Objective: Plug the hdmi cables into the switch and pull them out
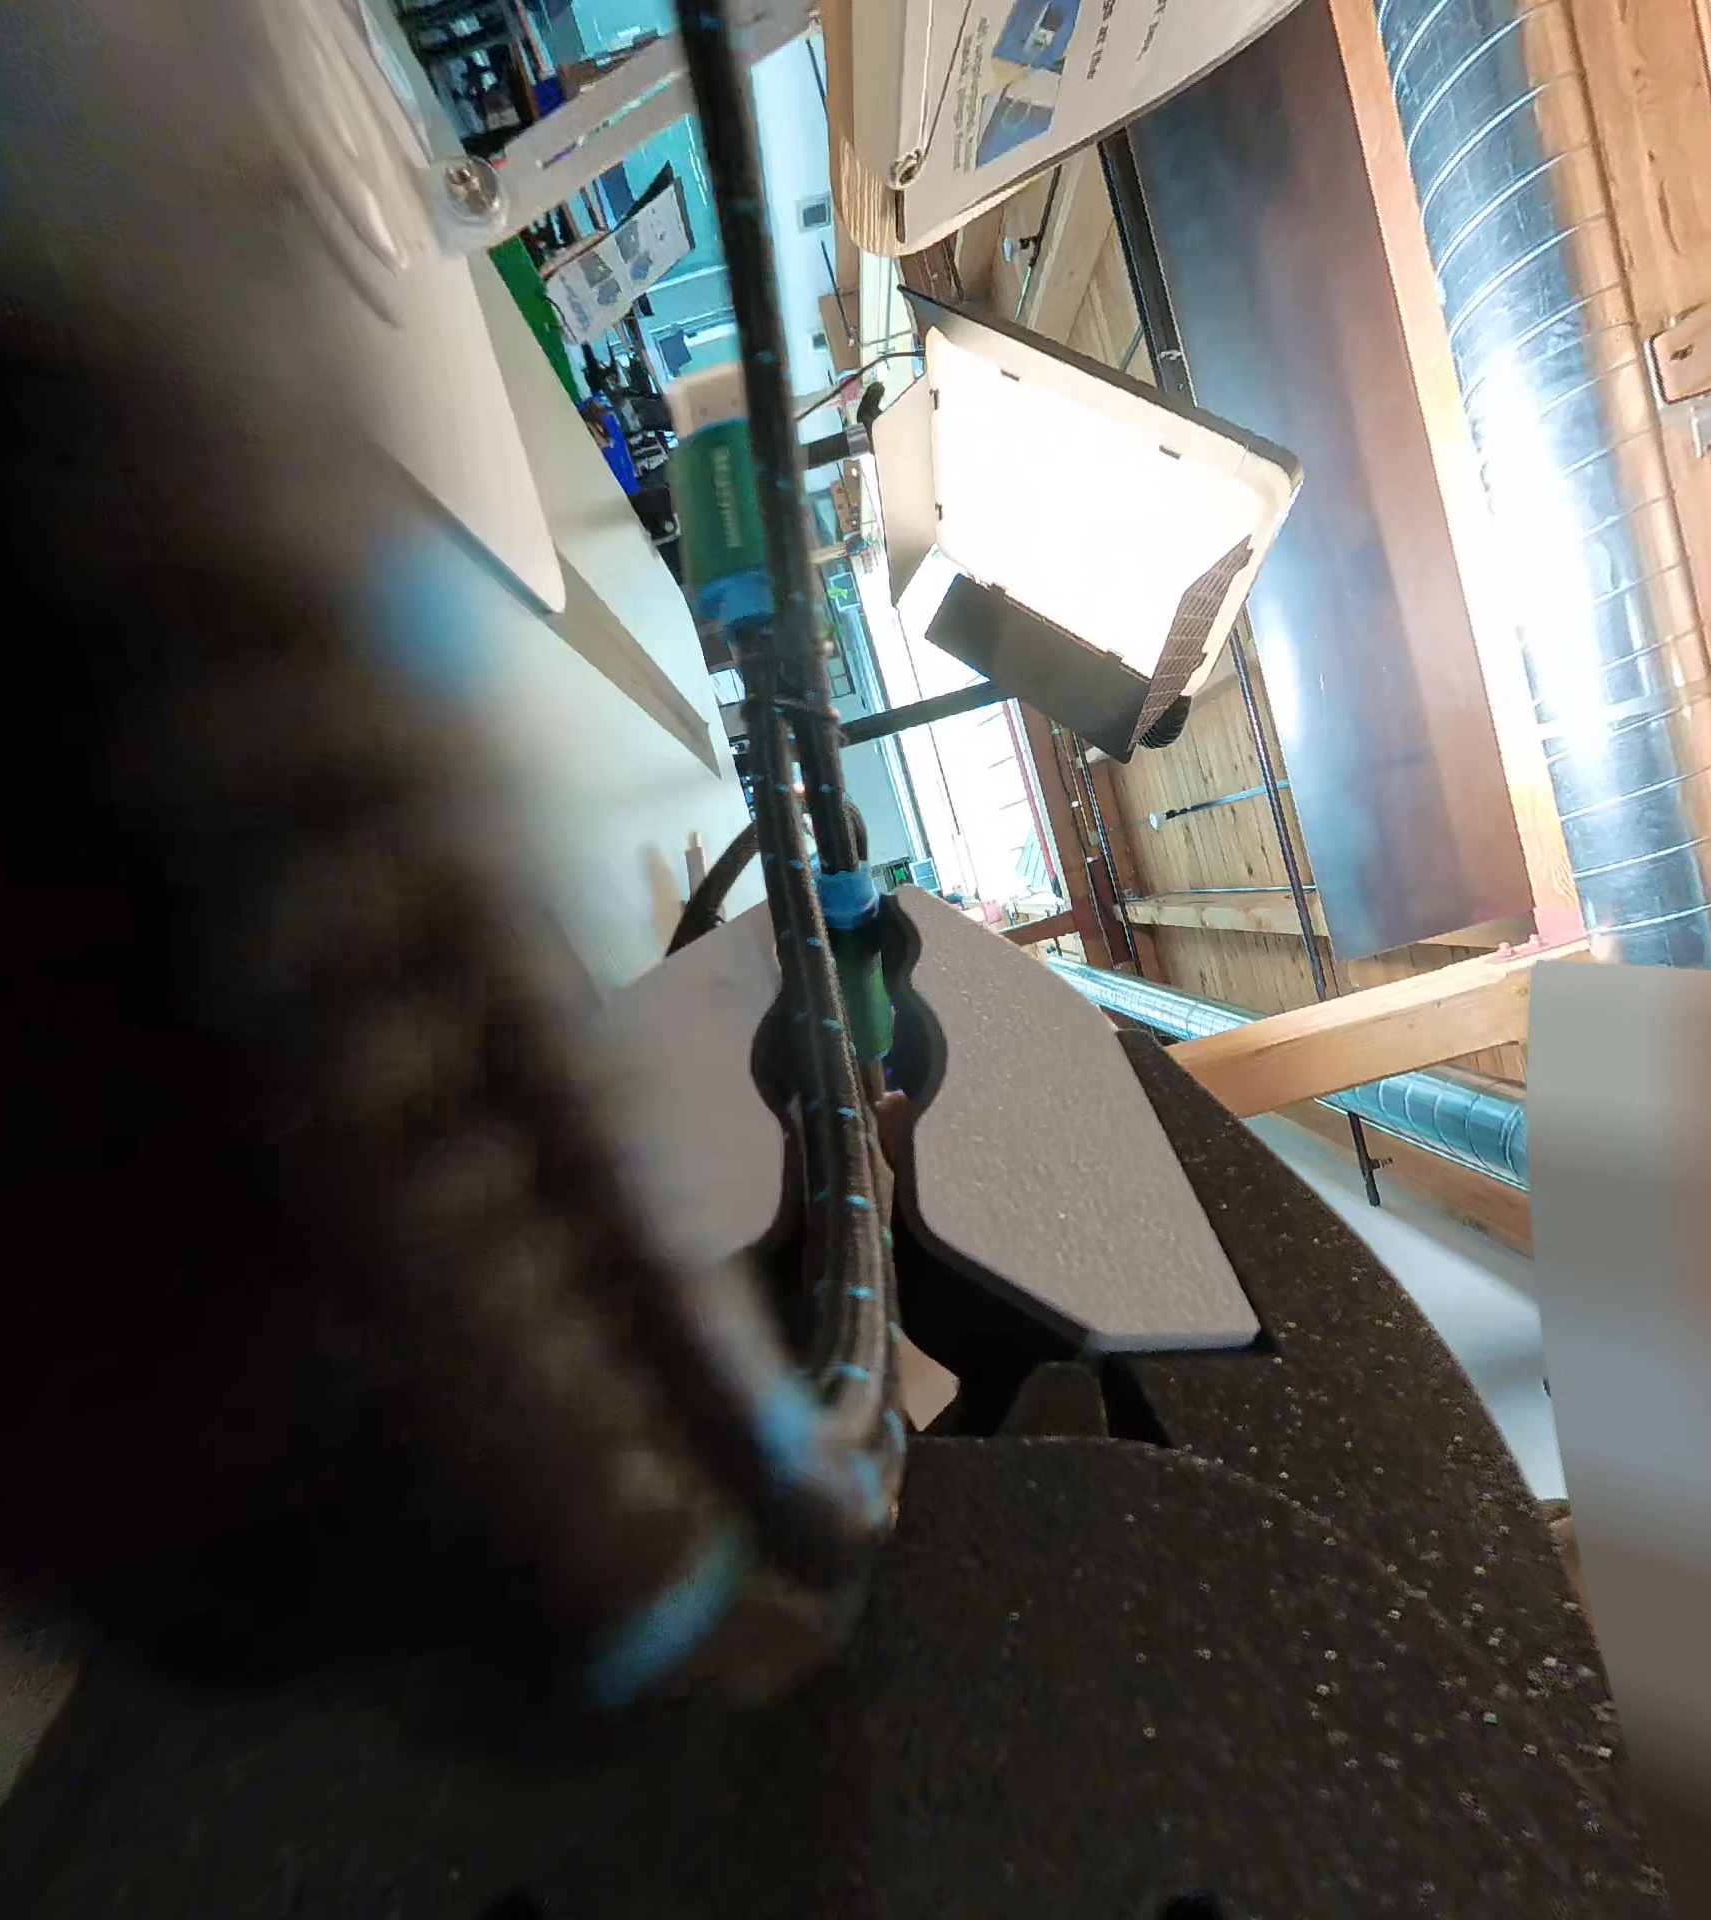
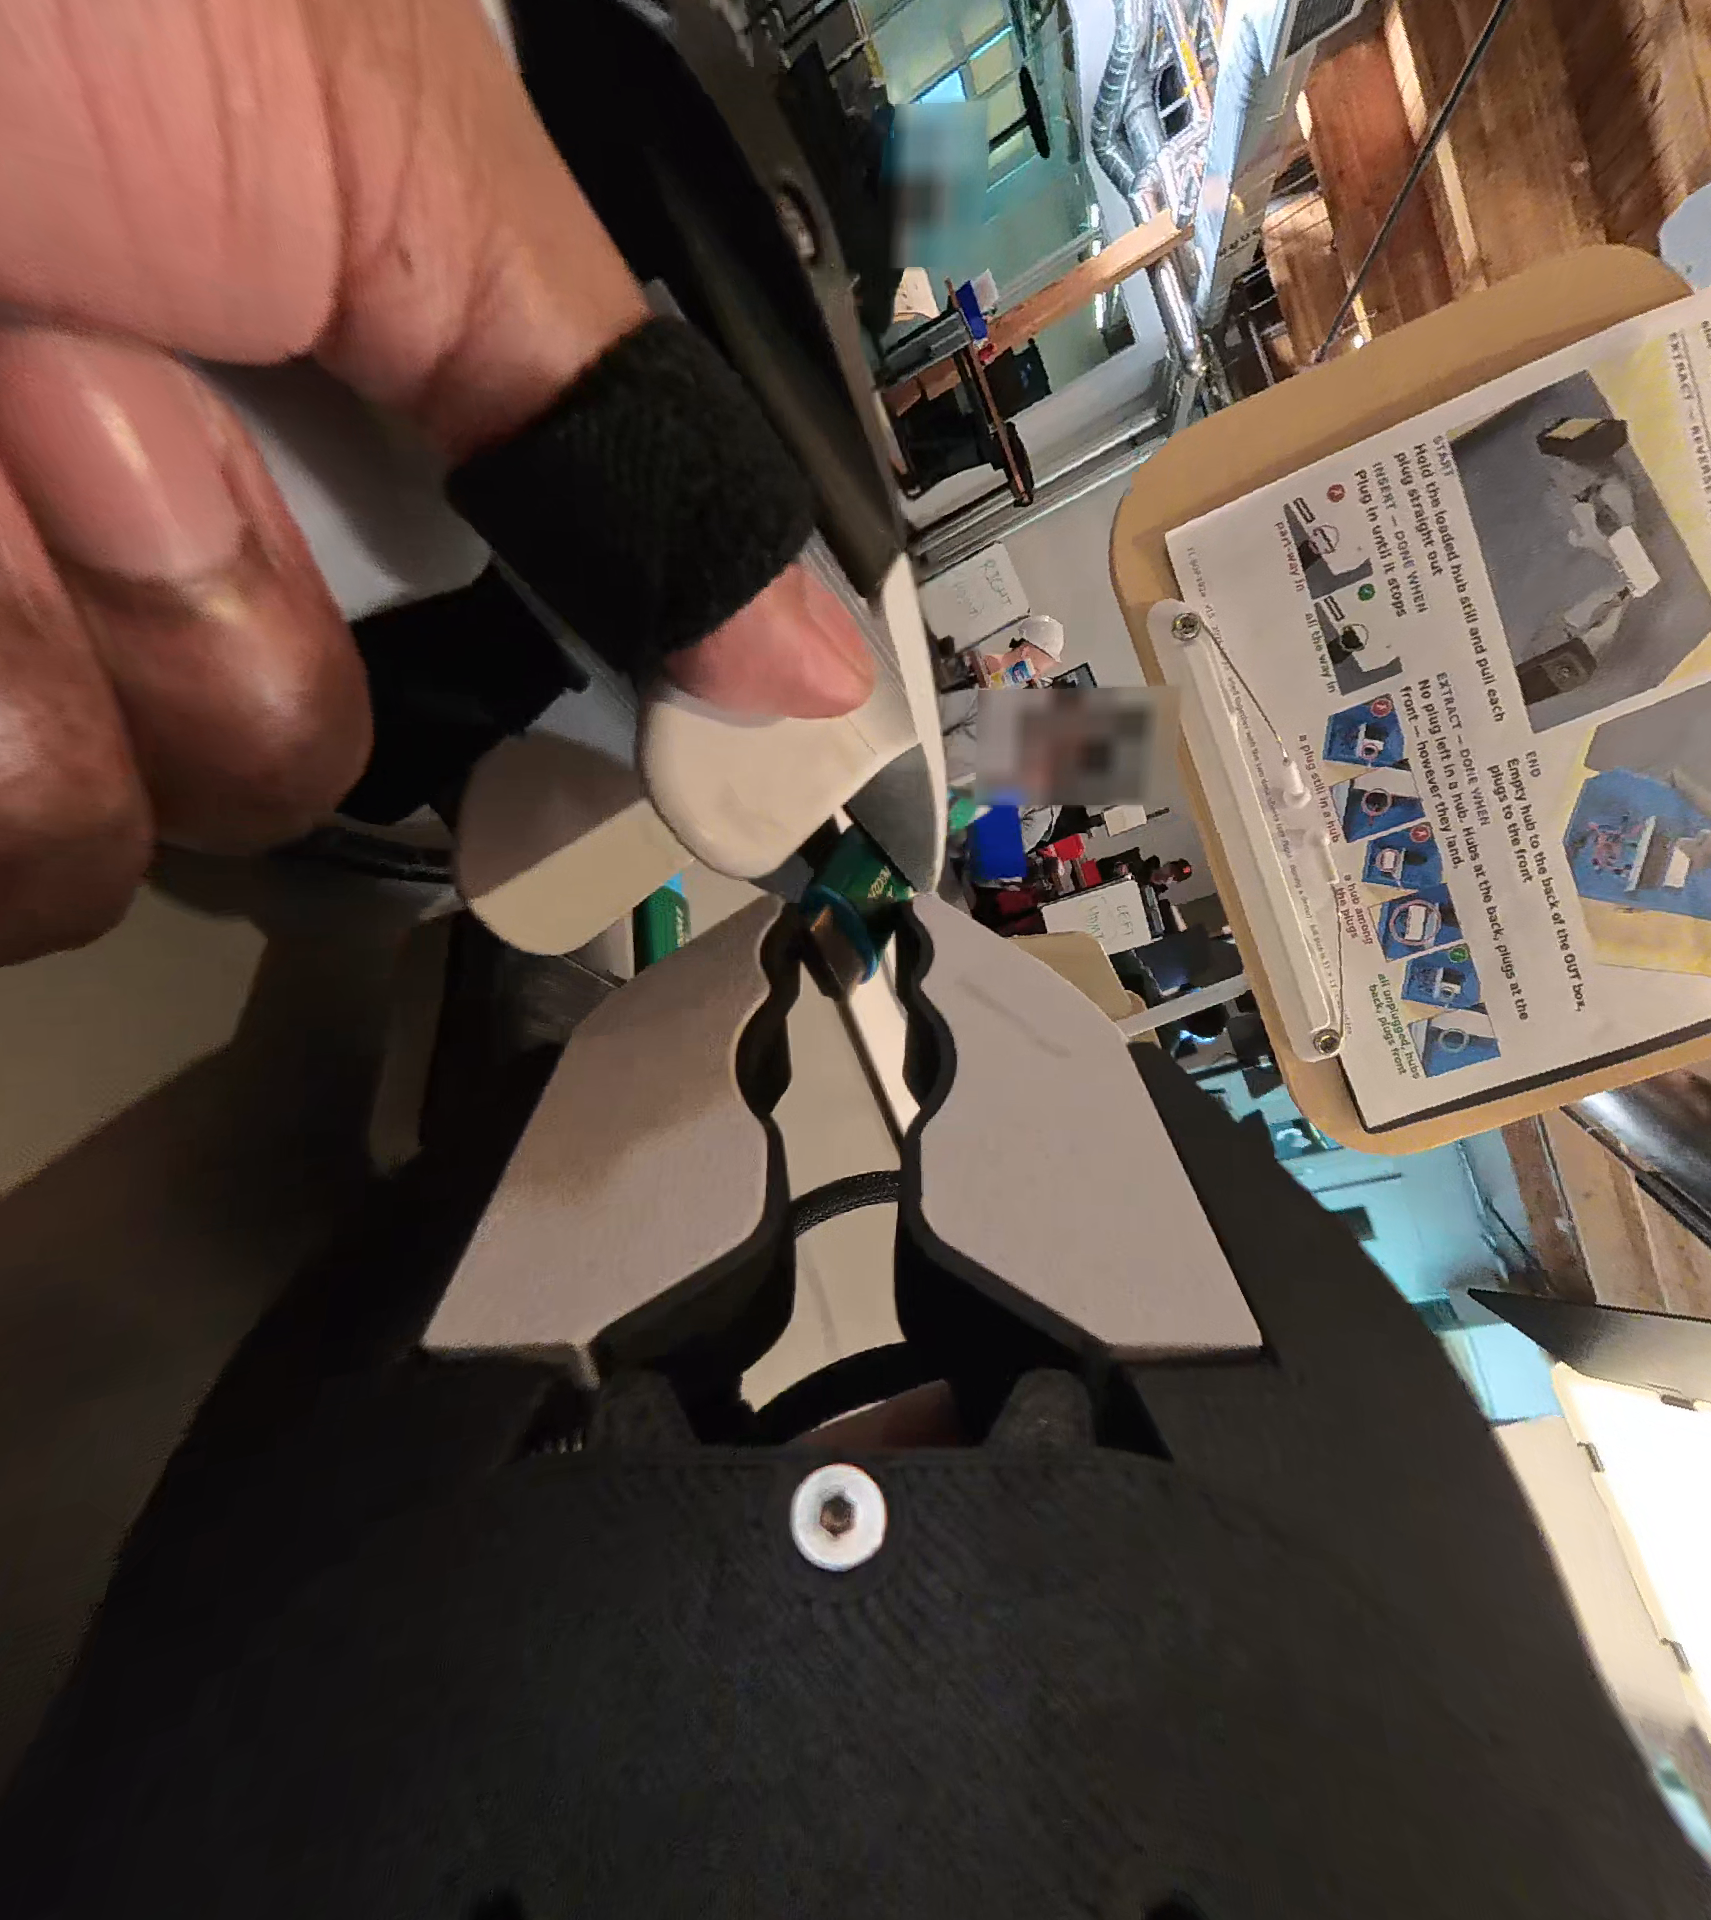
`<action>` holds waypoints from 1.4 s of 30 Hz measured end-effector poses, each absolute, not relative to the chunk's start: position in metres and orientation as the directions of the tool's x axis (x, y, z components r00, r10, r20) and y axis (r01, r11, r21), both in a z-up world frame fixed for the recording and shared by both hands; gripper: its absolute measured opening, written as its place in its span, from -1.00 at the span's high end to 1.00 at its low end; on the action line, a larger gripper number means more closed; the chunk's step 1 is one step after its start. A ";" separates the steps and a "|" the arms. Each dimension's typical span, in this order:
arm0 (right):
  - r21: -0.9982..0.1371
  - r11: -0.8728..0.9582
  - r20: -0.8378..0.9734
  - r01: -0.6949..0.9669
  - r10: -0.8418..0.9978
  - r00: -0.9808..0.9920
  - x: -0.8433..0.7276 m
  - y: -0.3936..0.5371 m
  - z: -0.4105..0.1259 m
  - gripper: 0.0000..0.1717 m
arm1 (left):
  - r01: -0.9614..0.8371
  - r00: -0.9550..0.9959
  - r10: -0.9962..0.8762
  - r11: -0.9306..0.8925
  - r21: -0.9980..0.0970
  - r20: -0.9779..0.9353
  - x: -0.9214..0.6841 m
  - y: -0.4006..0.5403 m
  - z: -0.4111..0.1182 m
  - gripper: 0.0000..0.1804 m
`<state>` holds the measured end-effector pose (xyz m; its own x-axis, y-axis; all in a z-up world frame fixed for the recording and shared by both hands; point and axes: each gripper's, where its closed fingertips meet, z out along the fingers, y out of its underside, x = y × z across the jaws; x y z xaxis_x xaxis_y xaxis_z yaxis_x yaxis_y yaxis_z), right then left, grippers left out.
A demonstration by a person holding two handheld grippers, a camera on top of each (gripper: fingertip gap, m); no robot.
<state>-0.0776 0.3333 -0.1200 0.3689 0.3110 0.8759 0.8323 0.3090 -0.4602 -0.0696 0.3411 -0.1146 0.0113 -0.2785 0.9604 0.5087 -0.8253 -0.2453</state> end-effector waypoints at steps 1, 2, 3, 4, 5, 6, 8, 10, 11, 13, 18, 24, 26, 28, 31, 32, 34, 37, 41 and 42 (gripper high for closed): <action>-0.480 0.314 0.866 0.819 0.316 0.386 -0.077 0.333 -0.117 0.83 | 0.503 0.001 -0.283 -0.828 -0.245 0.959 -0.069 0.340 -0.113 0.86; -0.502 0.320 0.855 0.804 0.327 0.403 -0.078 0.332 -0.114 0.84 | 0.499 -0.009 -0.286 -0.832 -0.243 0.958 -0.069 0.339 -0.112 0.85; -0.518 0.329 0.846 0.790 0.336 0.415 -0.078 0.331 -0.111 0.85 | 0.496 -0.016 -0.284 -0.835 -0.239 0.959 -0.068 0.339 -0.112 0.83; -0.526 0.338 0.842 0.781 0.340 0.419 -0.079 0.330 -0.110 0.85 | 0.497 -0.023 -0.279 -0.836 -0.231 0.960 -0.068 0.338 -0.112 0.82; -0.525 0.348 0.843 0.777 0.339 0.417 -0.079 0.329 -0.110 0.85 | 0.501 -0.032 -0.272 -0.837 -0.220 0.962 -0.068 0.339 -0.112 0.82; -0.522 0.359 0.845 0.773 0.338 0.414 -0.079 0.329 -0.110 0.85 | 0.506 -0.043 -0.265 -0.837 -0.208 0.963 -0.069 0.339 -0.112 0.81; -0.528 0.384 0.843 0.757 0.346 0.413 -0.081 0.327 -0.109 0.86 | 0.514 -0.064 -0.254 -0.838 -0.187 0.965 -0.070 0.339 -0.112 0.81; -0.532 0.409 0.842 0.742 0.352 0.410 -0.082 0.325 -0.106 0.86 | 0.515 -0.077 -0.254 -0.838 -0.180 0.964 -0.071 0.339 -0.110 0.80; -0.530 0.430 0.843 0.731 0.357 0.401 -0.084 0.323 -0.106 0.86 | 0.520 -0.085 -0.253 -0.836 -0.173 0.964 -0.073 0.339 -0.110 0.81; -0.522 0.471 0.850 0.711 0.360 0.385 -0.089 0.316 -0.104 0.86 | 0.525 -0.102 -0.244 -0.837 -0.156 0.965 -0.075 0.340 -0.110 0.80; -0.497 0.541 0.866 0.678 0.352 0.354 -0.095 0.307 -0.101 0.86 | 0.522 -0.098 -0.273 -0.833 -0.184 0.957 -0.080 0.338 -0.107 0.87; -0.474 0.577 0.879 0.665 0.343 0.330 -0.095 0.304 -0.102 0.86 | 0.550 -0.092 -0.304 -0.809 -0.206 0.948 -0.085 0.339 -0.104 0.90; -0.468 0.584 0.883 0.663 0.339 0.325 -0.094 0.304 -0.102 0.86 | 0.558 -0.094 -0.311 -0.803 -0.208 0.946 -0.087 0.339 -0.103 0.91; -0.467 0.591 0.884 0.658 0.339 0.322 -0.094 0.303 -0.102 0.86 | 0.563 -0.105 -0.315 -0.800 -0.205 0.943 -0.088 0.338 -0.101 0.92; -0.465 0.589 0.885 0.661 0.338 0.321 -0.093 0.304 -0.102 0.86 | 0.569 -0.092 -0.324 -0.793 -0.217 0.942 -0.090 0.339 -0.101 0.92; -0.467 0.586 0.884 0.662 0.338 0.324 -0.093 0.305 -0.103 0.86 | 0.571 -0.083 -0.330 -0.789 -0.227 0.940 -0.090 0.339 -0.101 0.92; -0.482 0.571 0.876 0.665 0.344 0.339 -0.092 0.307 -0.104 0.86 | 0.580 -0.056 -0.350 -0.774 -0.255 0.935 -0.091 0.341 -0.099 0.92; -0.516 0.528 0.855 0.674 0.360 0.372 -0.091 0.310 -0.106 0.84 | 0.599 0.013 -0.399 -0.731 -0.326 0.917 -0.092 0.344 -0.096 0.93; -0.568 0.473 0.821 0.674 0.392 0.416 -0.086 0.311 -0.107 0.81 | 0.650 0.106 -0.407 -0.662 -0.373 0.907 -0.107 0.352 -0.097 0.93; -0.582 0.467 0.810 0.666 0.406 0.424 -0.084 0.308 -0.106 0.80 | 0.656 0.147 -0.381 -0.653 -0.378 0.913 -0.112 0.354 -0.103 0.93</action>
